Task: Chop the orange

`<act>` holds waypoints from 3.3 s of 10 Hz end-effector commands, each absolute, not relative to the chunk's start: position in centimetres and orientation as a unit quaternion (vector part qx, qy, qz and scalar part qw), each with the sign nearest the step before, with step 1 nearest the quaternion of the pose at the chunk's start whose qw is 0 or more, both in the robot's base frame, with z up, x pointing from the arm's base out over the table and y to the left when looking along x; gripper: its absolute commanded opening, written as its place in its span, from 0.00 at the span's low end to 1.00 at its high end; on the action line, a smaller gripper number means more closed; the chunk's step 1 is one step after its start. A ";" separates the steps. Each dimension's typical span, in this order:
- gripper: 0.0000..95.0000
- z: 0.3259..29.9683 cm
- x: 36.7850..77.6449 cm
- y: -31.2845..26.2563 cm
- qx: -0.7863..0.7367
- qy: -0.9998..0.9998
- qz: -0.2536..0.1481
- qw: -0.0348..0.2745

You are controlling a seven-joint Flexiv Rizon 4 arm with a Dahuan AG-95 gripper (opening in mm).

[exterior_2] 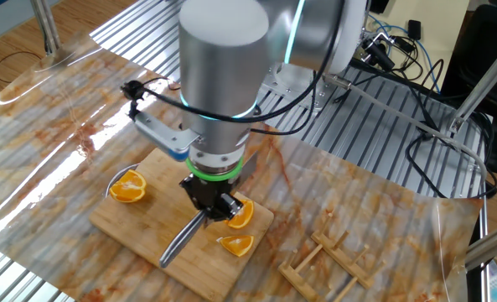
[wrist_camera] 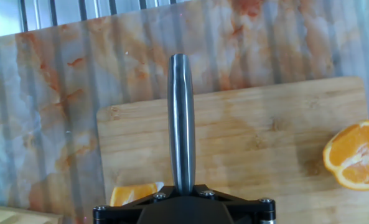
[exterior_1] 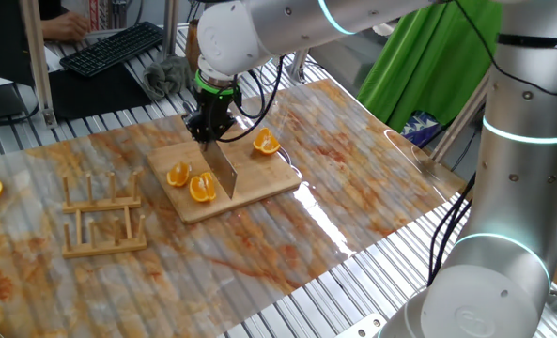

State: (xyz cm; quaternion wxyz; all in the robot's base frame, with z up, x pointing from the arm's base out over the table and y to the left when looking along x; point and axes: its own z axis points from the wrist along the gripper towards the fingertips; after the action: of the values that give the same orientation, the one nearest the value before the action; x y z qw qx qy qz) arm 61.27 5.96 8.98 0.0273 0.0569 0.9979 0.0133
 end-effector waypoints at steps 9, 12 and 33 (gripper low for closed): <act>0.00 8.6 58.5 7.1 0.070 0.997 0.018 0.021; 0.00 8.2 57.9 7.3 0.069 0.997 0.019 0.022; 0.00 4.0 56.2 8.8 0.076 0.996 0.021 0.044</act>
State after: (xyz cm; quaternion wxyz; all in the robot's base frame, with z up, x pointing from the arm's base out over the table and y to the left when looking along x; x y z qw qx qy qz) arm 56.16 8.84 4.15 0.0422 0.0750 0.9960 0.0221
